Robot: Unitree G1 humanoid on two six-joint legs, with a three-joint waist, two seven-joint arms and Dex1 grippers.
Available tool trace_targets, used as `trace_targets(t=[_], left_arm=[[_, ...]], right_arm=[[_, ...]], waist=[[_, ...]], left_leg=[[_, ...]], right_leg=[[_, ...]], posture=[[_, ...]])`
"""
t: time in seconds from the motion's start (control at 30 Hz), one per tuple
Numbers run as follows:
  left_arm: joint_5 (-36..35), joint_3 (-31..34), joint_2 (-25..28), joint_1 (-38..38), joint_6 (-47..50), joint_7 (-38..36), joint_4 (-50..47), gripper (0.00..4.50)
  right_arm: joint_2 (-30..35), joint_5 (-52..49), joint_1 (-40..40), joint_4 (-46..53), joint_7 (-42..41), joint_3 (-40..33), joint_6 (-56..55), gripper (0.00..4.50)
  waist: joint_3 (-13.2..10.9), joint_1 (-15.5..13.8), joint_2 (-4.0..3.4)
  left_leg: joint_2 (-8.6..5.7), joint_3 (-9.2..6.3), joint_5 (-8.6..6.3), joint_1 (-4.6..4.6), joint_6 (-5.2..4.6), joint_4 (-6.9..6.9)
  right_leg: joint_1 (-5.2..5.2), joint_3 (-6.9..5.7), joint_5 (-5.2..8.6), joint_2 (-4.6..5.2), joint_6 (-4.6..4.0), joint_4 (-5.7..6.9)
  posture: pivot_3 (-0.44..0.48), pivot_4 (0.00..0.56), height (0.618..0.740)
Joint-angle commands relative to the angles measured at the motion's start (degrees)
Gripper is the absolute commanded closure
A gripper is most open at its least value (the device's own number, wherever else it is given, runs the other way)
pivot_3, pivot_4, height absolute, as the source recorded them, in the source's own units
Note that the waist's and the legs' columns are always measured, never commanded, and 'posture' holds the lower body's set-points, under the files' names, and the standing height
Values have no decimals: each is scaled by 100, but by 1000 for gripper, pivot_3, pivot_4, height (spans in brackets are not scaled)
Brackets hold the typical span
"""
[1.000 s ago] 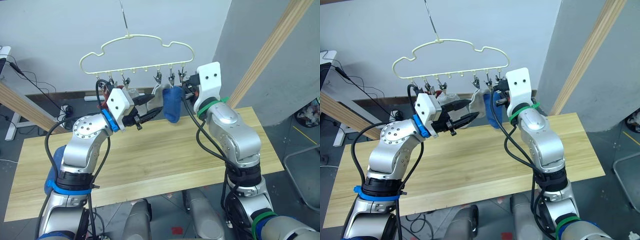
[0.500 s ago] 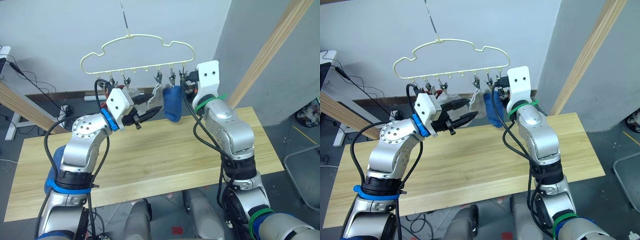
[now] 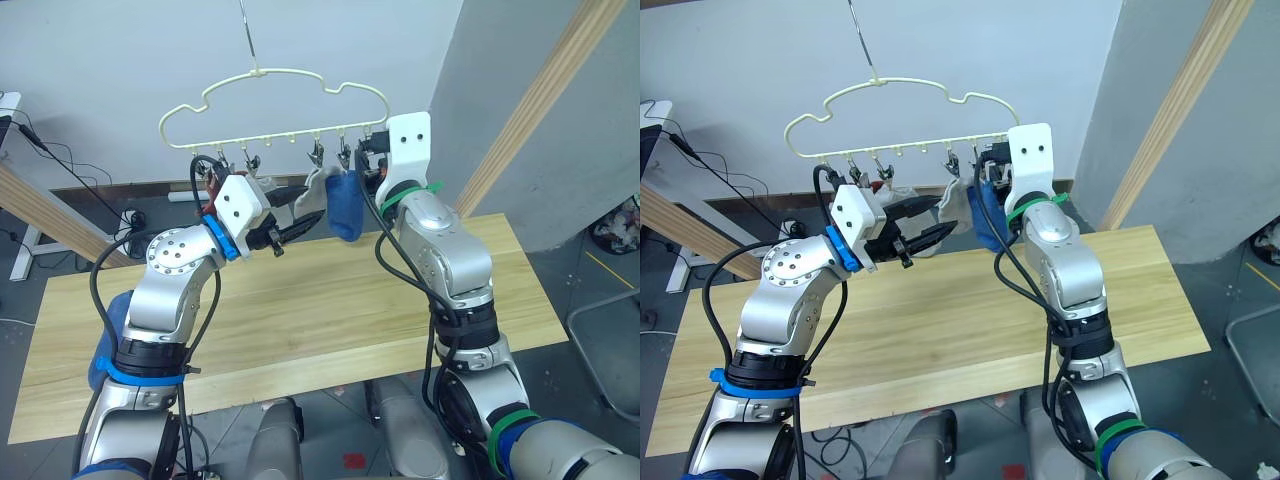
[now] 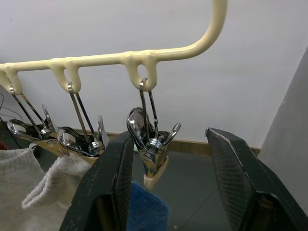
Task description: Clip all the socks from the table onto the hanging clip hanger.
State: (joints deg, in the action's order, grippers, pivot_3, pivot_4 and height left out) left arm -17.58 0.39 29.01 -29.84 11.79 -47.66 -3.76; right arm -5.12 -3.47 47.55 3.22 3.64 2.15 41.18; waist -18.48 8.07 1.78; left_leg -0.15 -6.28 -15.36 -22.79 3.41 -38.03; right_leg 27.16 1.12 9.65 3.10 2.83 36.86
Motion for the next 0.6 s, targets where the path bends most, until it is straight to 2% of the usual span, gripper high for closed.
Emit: trace_targets(t=[0.03,0.17,0.6], left_arm=[[12,3,-19,-25,-147,12,-108,2077],[34,-23,-32,3,-162,7,-135,2077],[94,-32,-55,26,-218,-3,-113,2077]], right_arm=[[-288,-2,209,82,313,-133,-160,2068],[-496,-105,287,18,493,-261,-141,2068],[-475,-367,358,-87,339,-196,-199,2068]], waist=[[0,-1,0],[0,-10,0],[0,-4,0]], left_leg=[[0,0,0,0,0,0],[-1,0,0,-2,0,0],[0,-1,0,-2,0,1]], right_leg=[[1,0,0,0,0,1],[1,0,0,1,0,-1],[1,0,0,0,0,0]], posture=[[-172,303,740],[-172,304,740],[-170,302,740]])
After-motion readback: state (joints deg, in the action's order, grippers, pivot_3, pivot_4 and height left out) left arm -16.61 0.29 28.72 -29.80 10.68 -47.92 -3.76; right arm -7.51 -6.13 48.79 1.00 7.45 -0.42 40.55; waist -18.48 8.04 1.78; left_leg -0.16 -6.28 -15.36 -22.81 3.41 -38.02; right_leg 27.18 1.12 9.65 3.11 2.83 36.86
